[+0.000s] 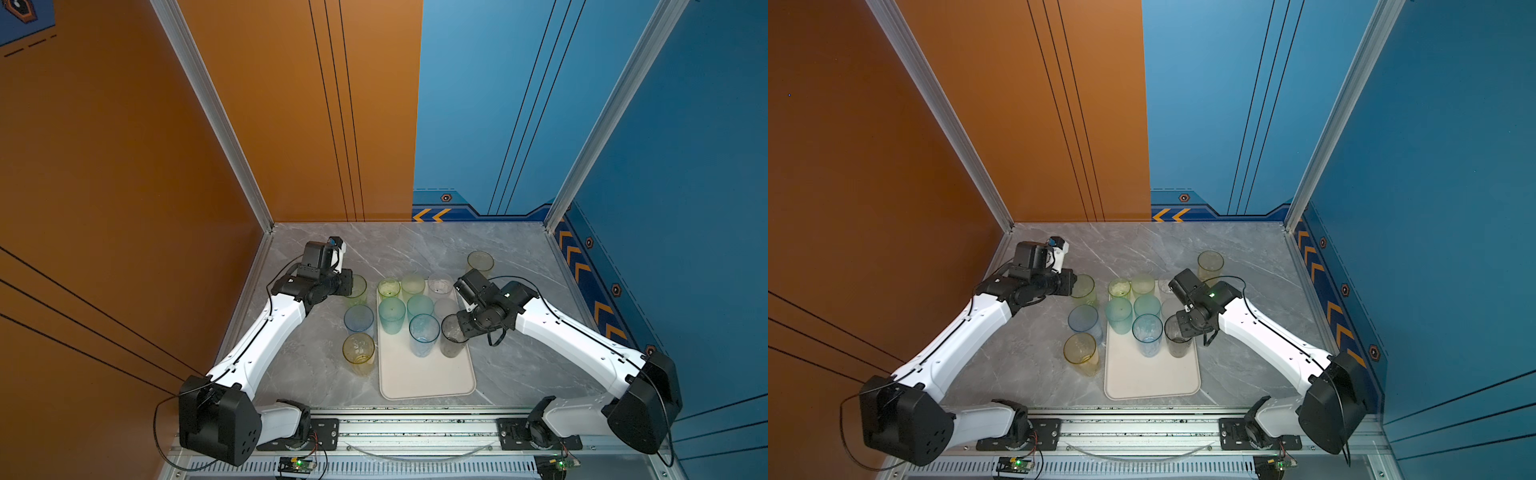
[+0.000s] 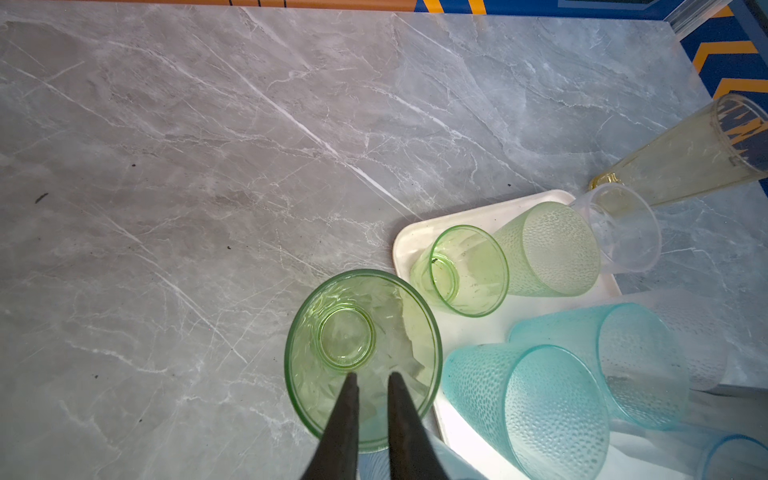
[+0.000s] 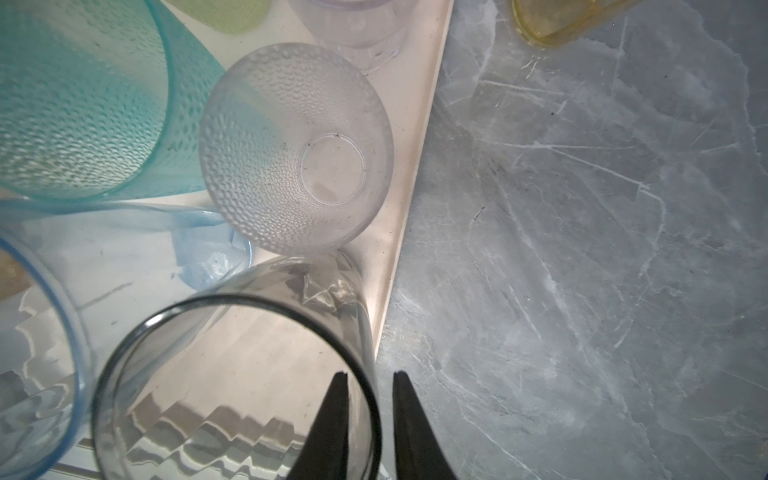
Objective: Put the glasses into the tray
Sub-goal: 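Lower the grey cup onto the tray corner nearest the right gripper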
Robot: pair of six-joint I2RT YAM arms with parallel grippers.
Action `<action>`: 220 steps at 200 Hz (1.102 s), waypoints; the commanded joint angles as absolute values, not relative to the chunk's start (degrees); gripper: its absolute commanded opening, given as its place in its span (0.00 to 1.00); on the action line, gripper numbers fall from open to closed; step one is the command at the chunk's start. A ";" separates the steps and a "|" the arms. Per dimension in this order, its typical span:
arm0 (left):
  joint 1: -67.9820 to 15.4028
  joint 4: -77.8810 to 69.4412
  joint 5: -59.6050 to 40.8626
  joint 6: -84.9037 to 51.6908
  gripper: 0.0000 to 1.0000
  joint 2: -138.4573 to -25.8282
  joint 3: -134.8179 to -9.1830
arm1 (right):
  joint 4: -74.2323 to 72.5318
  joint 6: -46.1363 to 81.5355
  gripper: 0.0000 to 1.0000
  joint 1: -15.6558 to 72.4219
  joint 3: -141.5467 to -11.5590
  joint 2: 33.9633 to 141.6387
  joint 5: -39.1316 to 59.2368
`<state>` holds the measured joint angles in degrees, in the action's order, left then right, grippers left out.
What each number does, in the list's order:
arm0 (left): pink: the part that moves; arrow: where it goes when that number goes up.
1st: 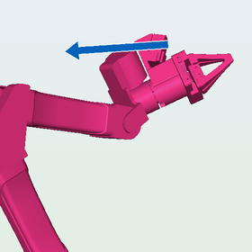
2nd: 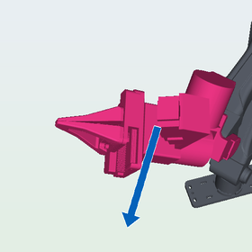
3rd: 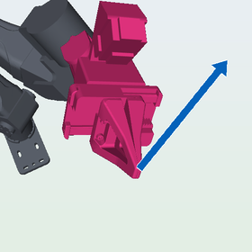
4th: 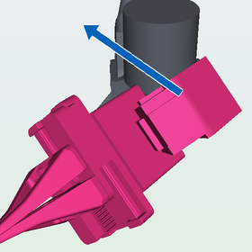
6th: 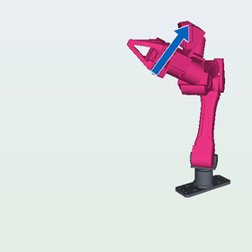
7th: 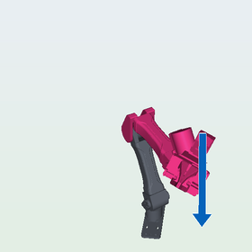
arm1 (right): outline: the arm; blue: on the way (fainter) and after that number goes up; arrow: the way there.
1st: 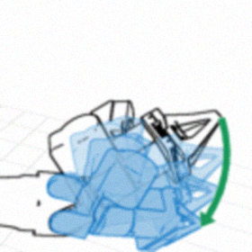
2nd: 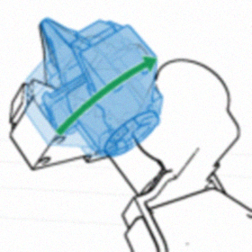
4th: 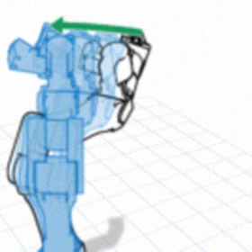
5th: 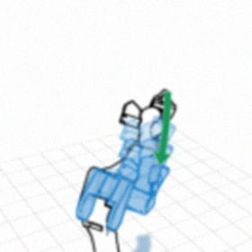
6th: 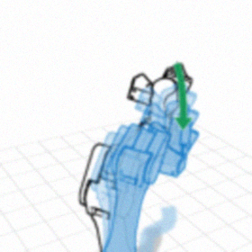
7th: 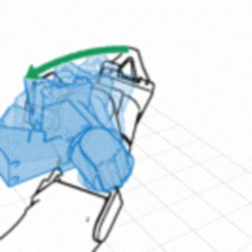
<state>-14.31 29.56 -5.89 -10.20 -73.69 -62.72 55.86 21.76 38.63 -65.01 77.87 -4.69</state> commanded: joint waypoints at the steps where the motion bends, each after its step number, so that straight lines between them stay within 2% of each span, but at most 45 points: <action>1: -14.59 32.19 -5.21 -8.80 0.16 -74.09 -64.51 | 55.63 22.15 0.22 38.41 -65.10 76.29 -4.38; 101: -14.50 38.19 0.03 -6.98 0.16 -74.00 -65.75 | 56.75 20.36 0.35 36.18 -68.85 71.90 -4.89; 152: -14.46 42.27 3.67 -6.33 0.16 -75.51 -67.67 | 57.13 17.88 0.37 31.48 -72.87 68.69 -6.23; 220: -14.50 42.90 2.64 -6.59 0.15 -79.91 -69.68 | 53.31 16.37 0.36 29.31 -75.44 69.55 -4.82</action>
